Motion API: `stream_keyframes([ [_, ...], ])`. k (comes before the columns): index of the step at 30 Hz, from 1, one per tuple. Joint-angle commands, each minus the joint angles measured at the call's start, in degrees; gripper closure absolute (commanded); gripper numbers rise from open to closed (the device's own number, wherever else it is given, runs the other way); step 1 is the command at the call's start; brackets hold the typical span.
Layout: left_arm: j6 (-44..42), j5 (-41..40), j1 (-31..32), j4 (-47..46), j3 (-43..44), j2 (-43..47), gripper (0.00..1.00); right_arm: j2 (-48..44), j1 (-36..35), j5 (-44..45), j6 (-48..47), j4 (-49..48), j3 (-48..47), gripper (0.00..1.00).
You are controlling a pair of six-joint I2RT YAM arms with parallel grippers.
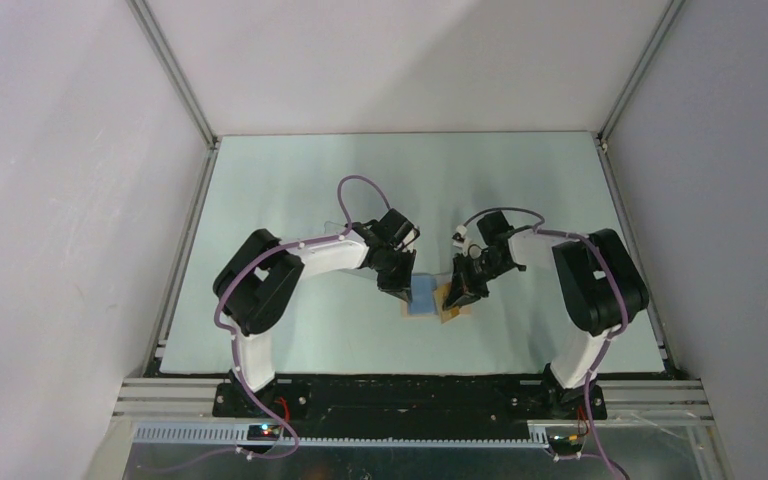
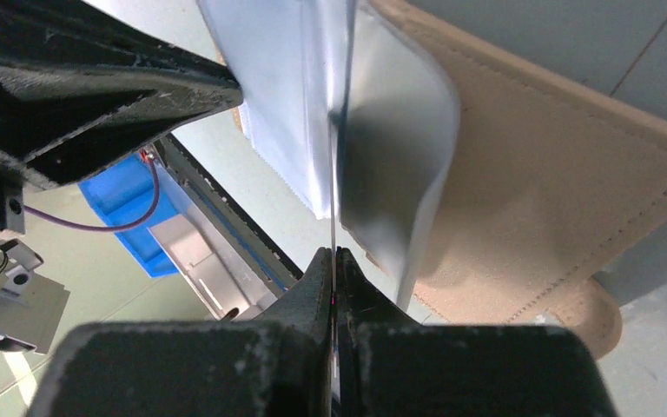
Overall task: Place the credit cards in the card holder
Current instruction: Insert the credit card into the card holder.
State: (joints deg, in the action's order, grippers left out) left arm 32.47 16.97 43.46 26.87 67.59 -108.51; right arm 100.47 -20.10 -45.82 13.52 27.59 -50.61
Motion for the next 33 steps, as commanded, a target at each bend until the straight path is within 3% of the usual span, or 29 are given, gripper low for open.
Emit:
stream_keyframes([
  [1,-2.0,-1.7,0.0,3.6,-2.2,0.2,1.0,3.1,-0.6,-1.2,-1.6,1.1,-3.4,1.0],
  [26,-3.0,-1.2,0.0,5.1,-2.7,0.7,1.0,8.3,-0.9,-6.6,-7.8,8.9,-14.2,1.0],
  [33,-4.4,-2.0,-0.1,6.8,-2.5,1.3,1.0,10.1,-0.4,-3.8,-7.9,10.2,-14.2,1.0],
])
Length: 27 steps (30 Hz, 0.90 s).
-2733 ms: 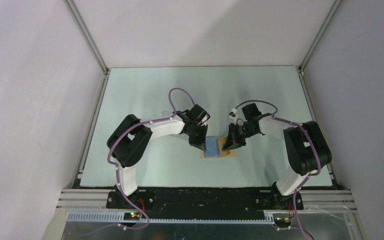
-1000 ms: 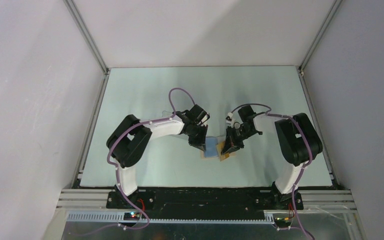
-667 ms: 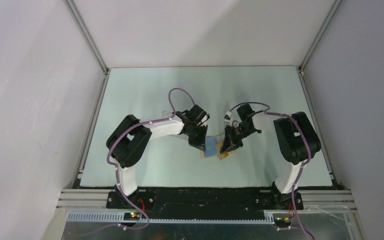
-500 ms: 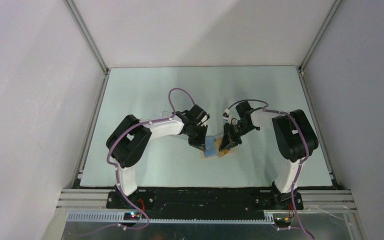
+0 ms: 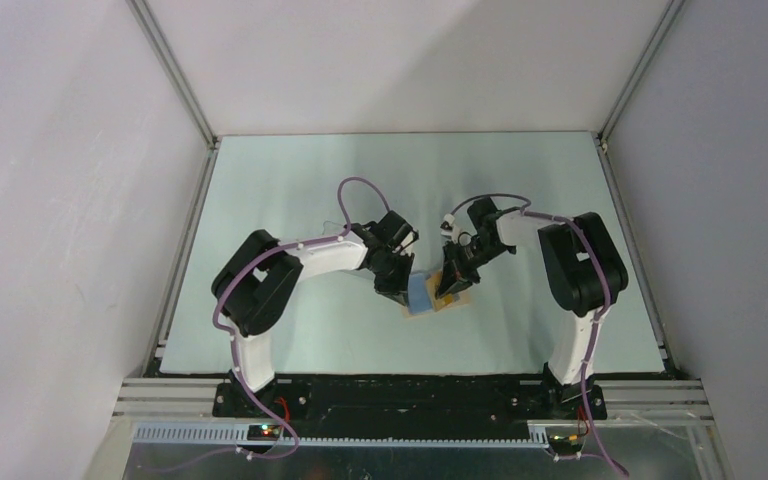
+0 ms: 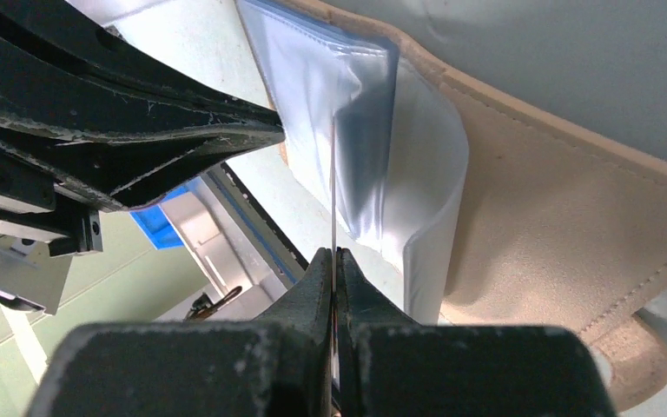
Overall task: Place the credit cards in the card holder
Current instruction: Insert the credit card into the card holder.
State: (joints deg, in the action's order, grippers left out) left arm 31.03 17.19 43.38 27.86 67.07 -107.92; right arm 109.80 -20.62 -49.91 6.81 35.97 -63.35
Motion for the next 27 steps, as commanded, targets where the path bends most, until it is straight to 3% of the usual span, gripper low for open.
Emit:
stream_keyframes([
  [1,-3.2,-2.1,0.0,6.0,-1.9,0.6,1.0,0.8,0.3,0.5,-1.1,2.0,-1.5,1.0],
  [27,-8.6,-6.4,0.0,14.0,2.9,-2.1,1.0,5.7,-2.2,3.9,-4.9,3.3,-6.0,1.0],
])
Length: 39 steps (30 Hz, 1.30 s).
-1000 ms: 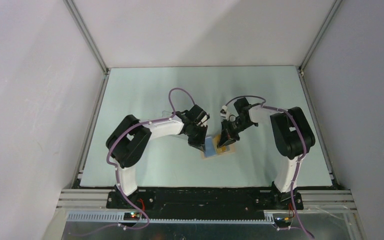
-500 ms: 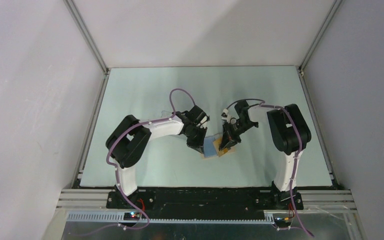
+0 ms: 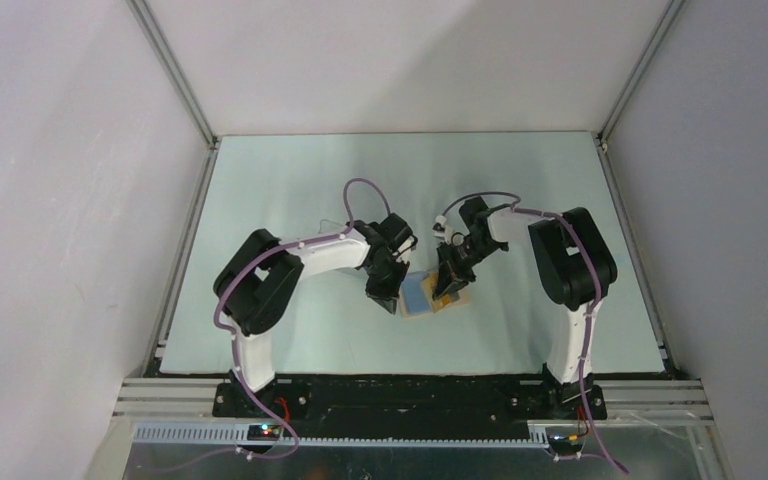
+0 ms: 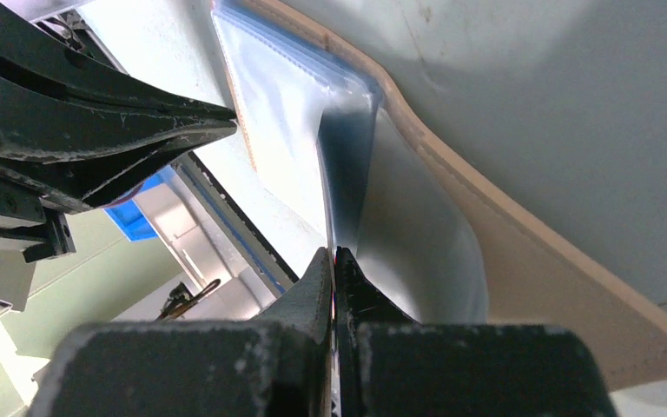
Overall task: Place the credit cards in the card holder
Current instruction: Insert the credit card into the card holder.
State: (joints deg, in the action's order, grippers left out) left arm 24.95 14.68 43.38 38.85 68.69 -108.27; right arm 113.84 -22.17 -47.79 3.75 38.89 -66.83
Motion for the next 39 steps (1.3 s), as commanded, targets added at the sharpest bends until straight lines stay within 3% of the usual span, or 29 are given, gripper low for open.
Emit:
stream_keyframes([
  [1,-2.4,-3.9,0.0,3.2,1.4,-1.8,1.0,1.9,-0.6,1.8,-2.0,0.5,-2.8,1.0],
  [13,-2.0,-3.7,0.2,3.5,2.9,-3.0,1.0,1.6,-0.6,4.6,-0.5,0.5,-5.4,0.98],
  [24,-0.6,-2.3,1.5,3.4,5.3,-4.4,1.0,-1.8,-2.8,7.6,5.2,-6.2,-3.3,0.9],
  [34,-0.4,-2.2,1.6,3.5,5.3,-4.4,1.0,-4.5,-4.6,10.7,6.8,-6.9,-2.5,0.8],
  [39,-0.5,-2.4,1.6,3.4,5.2,-4.3,1.0,-6.8,-5.0,12.8,8.9,-5.8,-2.3,0.7],
])
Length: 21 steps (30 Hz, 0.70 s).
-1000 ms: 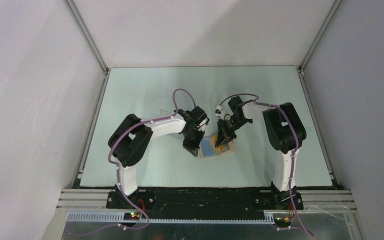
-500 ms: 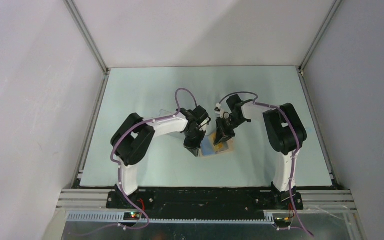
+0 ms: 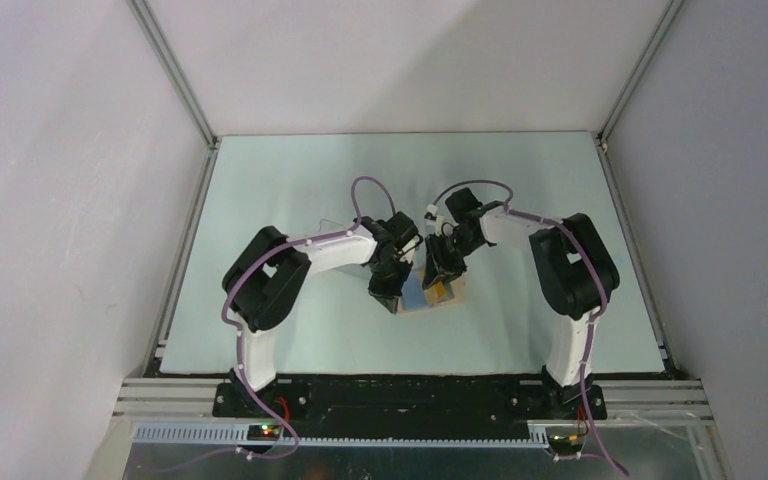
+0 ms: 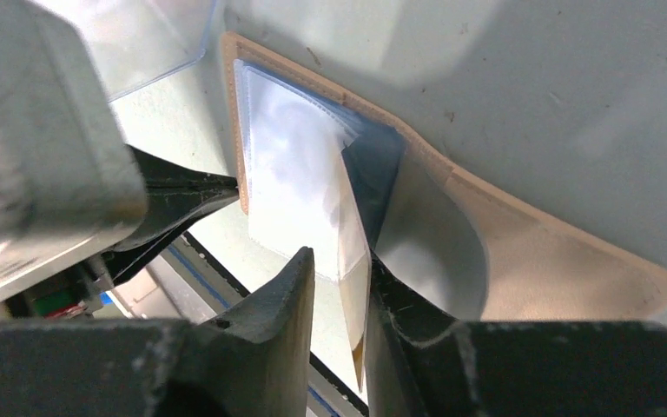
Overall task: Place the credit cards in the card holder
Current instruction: Insert the credit card into the card holder.
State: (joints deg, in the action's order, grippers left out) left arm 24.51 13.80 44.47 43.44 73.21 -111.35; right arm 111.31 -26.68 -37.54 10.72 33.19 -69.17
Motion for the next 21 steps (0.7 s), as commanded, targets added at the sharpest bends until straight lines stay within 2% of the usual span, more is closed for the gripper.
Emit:
stream_keyframes([
  [1,-0.1,-1.6,0.5,-1.2,0.6,-1.2,1.0,-4.5,-0.6,3.1,2.0,0.2,0.0,0.68],
  [5,-0.1,-1.6,0.5,-1.2,0.4,-1.3,1.0,-5.2,-1.3,4.9,2.5,0.6,0.0,0.57],
  [9,0.0,-1.7,0.5,-1.1,0.4,-1.3,1.0,-5.1,-1.8,6.2,3.1,1.0,0.0,0.53],
  [14,-0.2,-1.8,0.5,-1.2,0.4,-1.4,1.0,-5.5,-1.9,9.8,3.7,2.6,0.1,0.57],
  [21,-0.1,-1.5,0.4,-1.1,0.6,-1.7,1.0,-6.3,-1.0,8.9,4.5,2.3,0.1,0.62],
])
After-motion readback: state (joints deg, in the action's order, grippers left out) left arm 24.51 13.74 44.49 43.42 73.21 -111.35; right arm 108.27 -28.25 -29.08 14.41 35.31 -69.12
